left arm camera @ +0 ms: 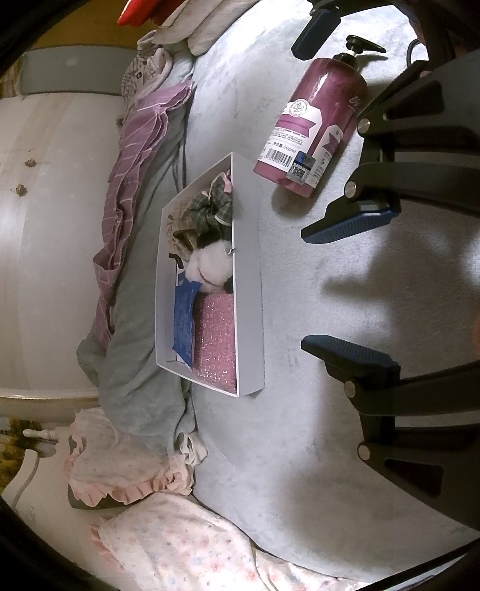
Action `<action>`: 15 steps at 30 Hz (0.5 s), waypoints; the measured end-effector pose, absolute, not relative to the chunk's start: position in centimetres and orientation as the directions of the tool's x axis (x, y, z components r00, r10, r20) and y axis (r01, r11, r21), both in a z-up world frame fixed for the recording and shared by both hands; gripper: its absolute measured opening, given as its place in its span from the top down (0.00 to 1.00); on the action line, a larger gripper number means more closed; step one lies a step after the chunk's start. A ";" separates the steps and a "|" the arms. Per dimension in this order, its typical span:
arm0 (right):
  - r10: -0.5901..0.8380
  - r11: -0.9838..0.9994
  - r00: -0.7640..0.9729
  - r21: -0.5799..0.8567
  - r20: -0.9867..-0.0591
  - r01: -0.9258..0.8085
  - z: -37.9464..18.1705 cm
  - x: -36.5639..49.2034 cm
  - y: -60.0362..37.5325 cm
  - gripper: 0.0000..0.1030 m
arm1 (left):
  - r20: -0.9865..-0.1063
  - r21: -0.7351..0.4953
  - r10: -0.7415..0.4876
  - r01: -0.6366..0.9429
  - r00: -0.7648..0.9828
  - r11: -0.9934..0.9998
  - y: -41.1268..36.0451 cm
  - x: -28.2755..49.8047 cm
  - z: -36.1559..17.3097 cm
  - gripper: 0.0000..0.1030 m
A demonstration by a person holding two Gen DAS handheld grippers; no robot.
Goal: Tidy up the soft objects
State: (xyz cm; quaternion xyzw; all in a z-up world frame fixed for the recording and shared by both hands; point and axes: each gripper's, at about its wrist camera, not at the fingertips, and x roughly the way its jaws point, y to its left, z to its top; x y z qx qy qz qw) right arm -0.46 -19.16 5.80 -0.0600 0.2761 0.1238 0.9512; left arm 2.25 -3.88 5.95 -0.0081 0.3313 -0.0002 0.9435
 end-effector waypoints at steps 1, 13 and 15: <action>0.203 0.962 0.817 -0.045 -0.541 -0.268 5.8 -0.5 -19.2 0.03 | -0.625 -0.015 -0.005 -0.005 0.781 1.000 -3.9 2.3 5.9 0.50; 0.205 0.961 0.812 -0.044 -0.547 -0.272 5.6 -0.4 -19.1 0.03 | -0.613 -0.003 0.009 -0.014 0.790 1.000 -4.1 2.0 6.0 0.50; 0.204 0.960 0.806 -0.047 -0.555 -0.275 5.5 -0.2 -19.1 0.03 | -0.587 0.049 0.058 -0.035 0.808 0.998 -4.6 1.7 6.3 0.50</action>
